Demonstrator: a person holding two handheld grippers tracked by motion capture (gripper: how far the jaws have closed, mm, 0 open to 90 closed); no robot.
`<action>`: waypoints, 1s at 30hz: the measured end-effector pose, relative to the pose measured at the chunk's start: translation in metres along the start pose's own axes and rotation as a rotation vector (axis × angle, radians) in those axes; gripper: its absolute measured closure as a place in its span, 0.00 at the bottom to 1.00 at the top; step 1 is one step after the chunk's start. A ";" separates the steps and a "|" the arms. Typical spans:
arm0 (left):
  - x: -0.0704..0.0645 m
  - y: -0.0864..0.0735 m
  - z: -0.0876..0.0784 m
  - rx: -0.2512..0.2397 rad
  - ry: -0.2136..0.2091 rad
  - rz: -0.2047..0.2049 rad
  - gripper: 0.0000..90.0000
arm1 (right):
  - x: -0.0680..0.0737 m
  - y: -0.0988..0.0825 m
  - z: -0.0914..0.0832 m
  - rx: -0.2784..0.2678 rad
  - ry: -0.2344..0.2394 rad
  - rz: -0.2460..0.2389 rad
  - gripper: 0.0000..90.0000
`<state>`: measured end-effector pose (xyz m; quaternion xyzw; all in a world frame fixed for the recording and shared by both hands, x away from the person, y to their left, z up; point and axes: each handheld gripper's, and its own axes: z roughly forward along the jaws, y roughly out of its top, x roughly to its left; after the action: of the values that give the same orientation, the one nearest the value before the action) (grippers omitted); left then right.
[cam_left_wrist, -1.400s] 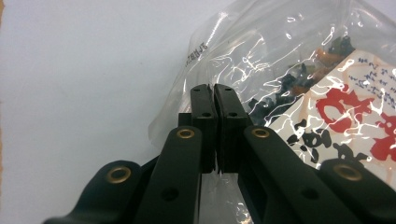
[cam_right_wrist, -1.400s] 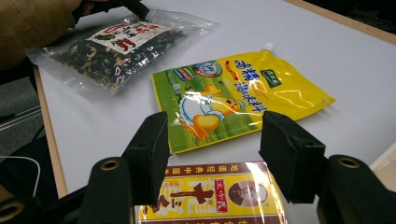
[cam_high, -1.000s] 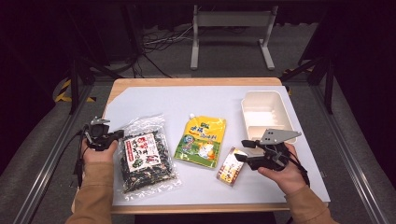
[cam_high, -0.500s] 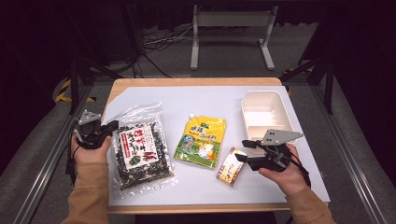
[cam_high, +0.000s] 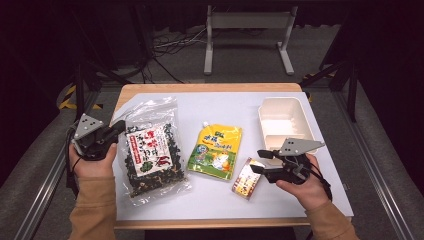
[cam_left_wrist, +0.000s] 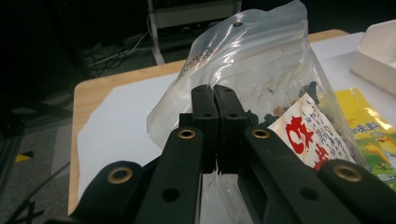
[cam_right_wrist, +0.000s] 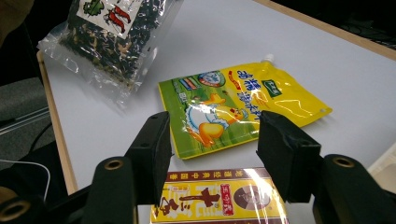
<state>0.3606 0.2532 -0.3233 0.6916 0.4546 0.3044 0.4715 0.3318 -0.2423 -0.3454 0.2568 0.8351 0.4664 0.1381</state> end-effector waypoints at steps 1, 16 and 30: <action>-0.001 0.001 -0.002 -0.015 -0.004 0.001 0.98 | 0.001 0.001 0.000 -0.002 0.002 0.001 0.50; -0.029 0.019 -0.024 -0.147 -0.076 0.075 0.98 | 0.000 0.036 0.001 -0.001 0.019 0.027 0.58; -0.066 0.028 -0.021 -0.169 -0.187 0.147 0.98 | 0.000 0.080 0.022 -0.014 0.177 0.084 0.54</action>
<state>0.3259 0.1968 -0.2894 0.7063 0.3296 0.3093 0.5448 0.3661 -0.1924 -0.2892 0.2487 0.8293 0.4983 0.0459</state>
